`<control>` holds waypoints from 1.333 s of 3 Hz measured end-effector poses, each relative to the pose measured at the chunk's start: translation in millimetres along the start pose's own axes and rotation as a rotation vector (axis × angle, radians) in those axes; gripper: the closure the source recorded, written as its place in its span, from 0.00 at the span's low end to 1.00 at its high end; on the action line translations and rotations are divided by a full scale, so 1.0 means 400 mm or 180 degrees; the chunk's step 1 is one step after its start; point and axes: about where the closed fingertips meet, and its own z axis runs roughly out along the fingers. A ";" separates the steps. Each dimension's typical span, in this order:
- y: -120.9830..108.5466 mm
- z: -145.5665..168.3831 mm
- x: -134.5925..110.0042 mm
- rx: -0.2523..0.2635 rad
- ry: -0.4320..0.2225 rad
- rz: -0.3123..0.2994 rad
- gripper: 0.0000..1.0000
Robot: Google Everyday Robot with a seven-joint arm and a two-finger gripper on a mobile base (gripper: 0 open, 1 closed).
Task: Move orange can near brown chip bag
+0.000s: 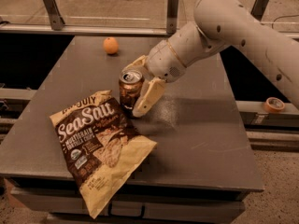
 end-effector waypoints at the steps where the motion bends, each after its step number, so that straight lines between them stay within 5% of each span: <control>1: -0.039 -0.060 0.026 0.0230 0.0105 0.0033 0.00; 2: -0.114 -0.231 0.095 0.0692 0.0337 0.0199 0.00; 3: -0.189 -0.478 0.145 0.1375 0.0585 0.0395 0.00; 4: -0.228 -0.747 0.118 0.2216 0.0731 0.0513 0.00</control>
Offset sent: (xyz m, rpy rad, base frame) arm 0.1405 -0.2006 0.1172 -0.0850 -0.2729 -0.4870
